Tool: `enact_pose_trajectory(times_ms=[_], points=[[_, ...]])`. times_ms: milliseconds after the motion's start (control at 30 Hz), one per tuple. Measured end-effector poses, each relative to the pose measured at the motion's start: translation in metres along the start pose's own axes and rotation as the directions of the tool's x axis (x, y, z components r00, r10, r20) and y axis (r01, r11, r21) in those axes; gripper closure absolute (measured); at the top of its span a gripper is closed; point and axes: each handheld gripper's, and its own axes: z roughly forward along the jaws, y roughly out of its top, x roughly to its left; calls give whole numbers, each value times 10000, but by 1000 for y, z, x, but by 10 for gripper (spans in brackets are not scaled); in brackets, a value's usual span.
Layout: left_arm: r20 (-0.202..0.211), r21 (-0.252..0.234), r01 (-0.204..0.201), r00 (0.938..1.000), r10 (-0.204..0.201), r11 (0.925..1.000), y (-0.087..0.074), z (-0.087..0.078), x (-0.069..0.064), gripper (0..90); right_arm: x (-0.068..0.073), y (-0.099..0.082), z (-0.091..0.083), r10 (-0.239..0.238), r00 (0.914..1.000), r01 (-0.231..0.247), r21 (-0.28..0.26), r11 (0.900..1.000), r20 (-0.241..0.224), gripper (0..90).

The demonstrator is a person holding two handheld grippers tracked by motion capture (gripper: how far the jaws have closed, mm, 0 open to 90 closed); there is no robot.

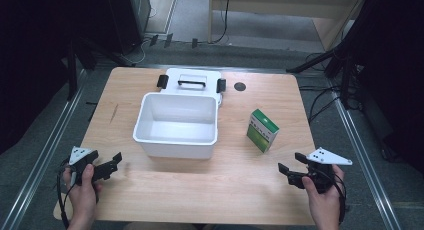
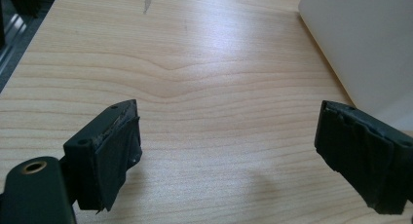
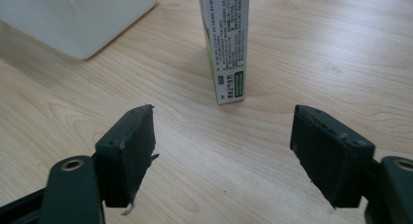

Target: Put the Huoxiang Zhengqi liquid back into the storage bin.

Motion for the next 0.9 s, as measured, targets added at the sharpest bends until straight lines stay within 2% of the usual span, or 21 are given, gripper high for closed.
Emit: enact_pose_trajectory(times_ms=[100,167,267,400,433,467,567,600,633,667,700,833,900], points=[[-5,-3,3,10000,-3,10000,0,0,0,104,2,9,1,-154,9999,152,462,9988,32,253],[2,0,5,10000,-5,10000,0,0,0,104,3,15,3,-82,9998,66,877,9961,171,306],[14,20,31,10000,-32,10000,0,0,0,104,4,24,8,-60,9995,5,1732,9849,311,318],[14,6,34,10000,-34,10000,0,0,0,104,1,32,10,107,9988,-218,2394,9707,473,336],[14,1,37,10000,-37,10000,0,0,0,104,1,32,10,107,9988,-218,2394,9707,473,336],[15,0,38,10000,-38,10000,0,0,0,104,0,35,11,92,9984,-247,2818,9592,560,352],[20,6,44,10000,-44,10000,0,0,0,104,1,40,11,-196,9975,-47,3375,9413,686,368],[20,6,44,10000,-44,10000,0,0,0,104,1,40,11,-196,9975,-47,3375,9413,686,368],[12,14,38,10000,-38,10000,0,0,0,104,0,44,9,-345,9968,60,3642,9313,717,378],[12,14,38,10000,-38,10000,0,0,0,104,0,44,9,-345,9968,60,3642,9313,717,378],[7,8,38,10000,-38,10000,0,0,0,104,-1,49,9,-304,9973,16,3975,9176,662,376],[-2,8,31,10000,-31,10000,0,0,0,104,-4,57,10,-298,9968,-73,4593,8882,736,365],[2,5,23,10000,-23,10000,0,0,0,104,-5,62,11,-334,9965,-91,4954,8686,768,360]])
